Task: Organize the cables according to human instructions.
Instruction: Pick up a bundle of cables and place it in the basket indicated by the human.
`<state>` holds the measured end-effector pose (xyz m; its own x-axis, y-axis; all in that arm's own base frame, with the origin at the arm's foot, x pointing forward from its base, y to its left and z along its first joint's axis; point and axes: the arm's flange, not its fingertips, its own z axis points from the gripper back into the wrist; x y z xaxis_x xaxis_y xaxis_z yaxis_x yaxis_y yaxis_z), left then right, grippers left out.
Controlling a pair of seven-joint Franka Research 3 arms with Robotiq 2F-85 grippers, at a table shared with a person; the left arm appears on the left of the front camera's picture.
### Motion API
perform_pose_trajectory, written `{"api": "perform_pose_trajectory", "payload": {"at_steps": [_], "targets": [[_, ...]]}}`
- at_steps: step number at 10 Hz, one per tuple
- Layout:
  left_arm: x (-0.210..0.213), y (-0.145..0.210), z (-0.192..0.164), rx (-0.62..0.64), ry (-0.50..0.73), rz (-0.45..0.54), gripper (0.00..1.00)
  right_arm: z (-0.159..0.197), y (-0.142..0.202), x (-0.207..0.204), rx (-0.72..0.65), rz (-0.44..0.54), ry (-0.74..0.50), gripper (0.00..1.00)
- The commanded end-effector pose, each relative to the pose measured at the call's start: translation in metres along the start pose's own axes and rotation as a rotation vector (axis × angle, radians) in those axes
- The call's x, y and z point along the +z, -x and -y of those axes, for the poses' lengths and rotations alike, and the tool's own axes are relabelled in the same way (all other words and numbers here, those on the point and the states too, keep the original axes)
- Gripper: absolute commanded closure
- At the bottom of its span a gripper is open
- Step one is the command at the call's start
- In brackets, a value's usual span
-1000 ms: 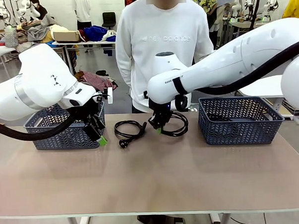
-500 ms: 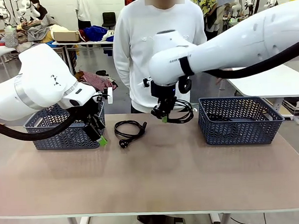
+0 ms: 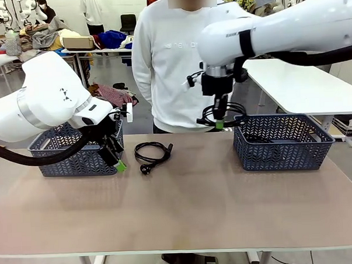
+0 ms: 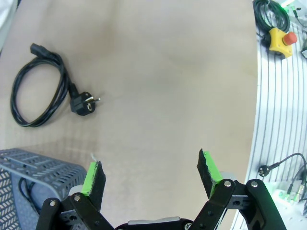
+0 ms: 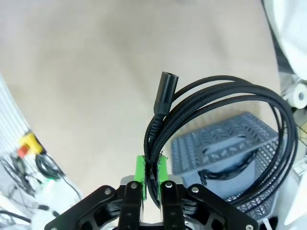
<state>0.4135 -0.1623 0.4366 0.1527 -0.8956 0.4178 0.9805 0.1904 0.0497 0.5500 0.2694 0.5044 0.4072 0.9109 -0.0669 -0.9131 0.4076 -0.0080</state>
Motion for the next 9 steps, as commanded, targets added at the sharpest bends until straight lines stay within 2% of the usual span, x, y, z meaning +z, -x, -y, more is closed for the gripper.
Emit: {"api": "perform_pose_trajectory", "payload": {"at_steps": [1,3,6,8,9], "targets": [[0.001,0.001,0.0,0.012,-0.006,0.011,0.0,0.008,0.041,0.001,0.126,-0.002,-0.003,1.0],[0.001,0.001,0.0,0.012,-0.006,0.011,0.0,0.026,0.072,0.001,0.199,0.02,-0.011,1.0],[0.001,0.001,0.0,0.012,-0.006,0.011,0.0,0.05,0.103,-0.011,0.195,0.055,-0.01,1.0],[0.001,0.001,0.0,0.012,-0.006,0.011,0.0,0.054,0.108,-0.016,0.154,0.054,0.021,1.0],[0.001,0.001,0.0,0.012,-0.006,0.011,0.0,0.06,0.1,-0.01,0.171,0.023,-0.018,1.0]]}}
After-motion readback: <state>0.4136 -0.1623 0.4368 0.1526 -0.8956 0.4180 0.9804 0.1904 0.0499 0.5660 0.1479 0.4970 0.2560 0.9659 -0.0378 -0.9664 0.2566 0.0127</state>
